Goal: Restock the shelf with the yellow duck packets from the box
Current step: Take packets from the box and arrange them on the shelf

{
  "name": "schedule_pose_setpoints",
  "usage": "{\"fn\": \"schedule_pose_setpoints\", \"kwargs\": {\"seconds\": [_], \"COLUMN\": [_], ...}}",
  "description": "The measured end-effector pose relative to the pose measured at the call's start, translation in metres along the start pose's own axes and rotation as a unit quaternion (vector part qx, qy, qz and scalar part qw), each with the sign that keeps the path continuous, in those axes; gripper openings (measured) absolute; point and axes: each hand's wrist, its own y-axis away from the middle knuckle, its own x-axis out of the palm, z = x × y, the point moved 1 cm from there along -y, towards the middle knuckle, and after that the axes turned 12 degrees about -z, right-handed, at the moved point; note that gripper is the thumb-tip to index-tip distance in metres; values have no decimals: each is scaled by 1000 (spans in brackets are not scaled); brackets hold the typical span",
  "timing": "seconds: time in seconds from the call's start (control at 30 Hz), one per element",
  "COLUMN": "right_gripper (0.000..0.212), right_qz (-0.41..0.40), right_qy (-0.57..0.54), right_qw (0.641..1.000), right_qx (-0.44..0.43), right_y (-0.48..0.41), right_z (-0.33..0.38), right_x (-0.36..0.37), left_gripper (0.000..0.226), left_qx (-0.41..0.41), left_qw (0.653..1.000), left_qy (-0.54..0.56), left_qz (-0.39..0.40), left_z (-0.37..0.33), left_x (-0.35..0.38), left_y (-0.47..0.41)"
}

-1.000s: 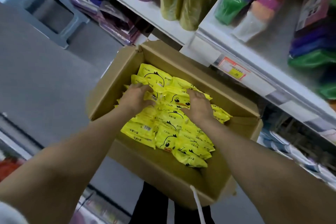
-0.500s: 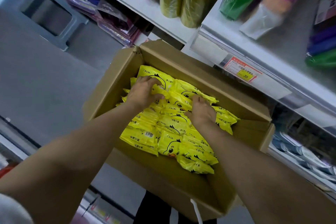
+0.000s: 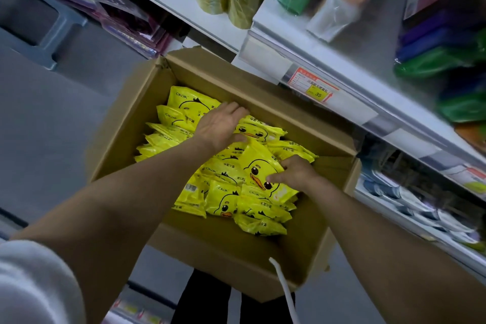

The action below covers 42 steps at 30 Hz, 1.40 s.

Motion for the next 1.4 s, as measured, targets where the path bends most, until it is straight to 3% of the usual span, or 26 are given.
{"fn": "schedule_pose_setpoints", "kwargs": {"seconds": [0.13, 0.23, 0.3, 0.43, 0.57, 0.73, 0.9, 0.93, 1.03, 1.07, 1.17, 1.27, 1.4], "right_gripper": [42, 77, 75, 81, 77, 75, 96, 94, 48, 42, 49, 35, 36], "right_qz": [37, 63, 69, 55, 14, -19, -40, -42, -45, -47, -74, -85, -109], "right_qy": [-32, -72, -99, -138, -155, -181, -161, -161, -187, -193, -170, -131, -94], "right_qw": [998, 995, 992, 989, 988, 983, 985, 985, 977, 975, 975, 978, 973], "right_qx": [29, 41, 27, 10, -4, -9, -42, -54, -91, -103, -126, -141, -179], "right_y": [9, 17, 28, 61, 103, 146, 188, 193, 211, 217, 232, 250, 284], "right_z": [-12, -19, -20, -17, -8, -9, -22, -28, -47, -55, -86, -127, -181], "right_x": [11, 21, 23, 11, -9, -20, -49, -57, -84, -93, -120, -151, -196], "left_gripper": [73, 55, 42, 39, 41, 50, 43, 46, 36, 36, 52, 61, 49], "left_qx": [-14, -10, -14, -72, -147, -161, -149, -146, -151, -155, -173, -179, -145], "left_qw": [994, 976, 975, 991, 984, 973, 961, 959, 942, 934, 921, 918, 934], "left_qy": [-93, -186, -197, -92, 62, 152, 232, 241, 298, 318, 337, 335, 311], "left_qz": [62, 112, 107, 65, 81, 68, 21, 21, 38, 53, 88, 110, 101], "left_z": [-9, -19, -26, -28, -29, -63, -104, -110, -136, -148, -190, -244, -329], "left_x": [9, 16, 14, -6, -42, -105, -161, -170, -195, -202, -219, -232, -247], "left_y": [-1, 0, 3, 13, 29, 50, 62, 64, 71, 75, 83, 89, 89]}}
